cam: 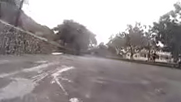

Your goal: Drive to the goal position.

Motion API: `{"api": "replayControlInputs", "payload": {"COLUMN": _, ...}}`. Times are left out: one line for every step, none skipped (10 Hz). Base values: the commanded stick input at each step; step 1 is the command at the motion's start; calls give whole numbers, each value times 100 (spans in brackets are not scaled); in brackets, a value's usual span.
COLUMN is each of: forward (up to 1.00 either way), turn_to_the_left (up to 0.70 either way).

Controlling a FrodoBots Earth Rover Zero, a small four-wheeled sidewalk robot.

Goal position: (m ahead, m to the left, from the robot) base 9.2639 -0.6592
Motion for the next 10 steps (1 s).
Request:
{"api": "replayControlInputs", "payload": {"forward": 70, "turn_to_the_left": 0}}
{"api": "replayControlInputs", "payload": {"forward": 70, "turn_to_the_left": 0}}
{"api": "replayControlInputs", "payload": {"forward": 70, "turn_to_the_left": 0}}
{"api": "replayControlInputs", "payload": {"forward": 70, "turn_to_the_left": 0}}
{"api": "replayControlInputs", "payload": {"forward": 70, "turn_to_the_left": 0}}
{"api": "replayControlInputs", "payload": {"forward": 70, "turn_to_the_left": 0}}
{"api": "replayControlInputs", "payload": {"forward": 70, "turn_to_the_left": 0}}
{"api": "replayControlInputs", "payload": {"forward": 70, "turn_to_the_left": 0}}
{"api": "replayControlInputs", "payload": {"forward": 70, "turn_to_the_left": 0}}
{"api": "replayControlInputs", "payload": {"forward": 70, "turn_to_the_left": 0}}
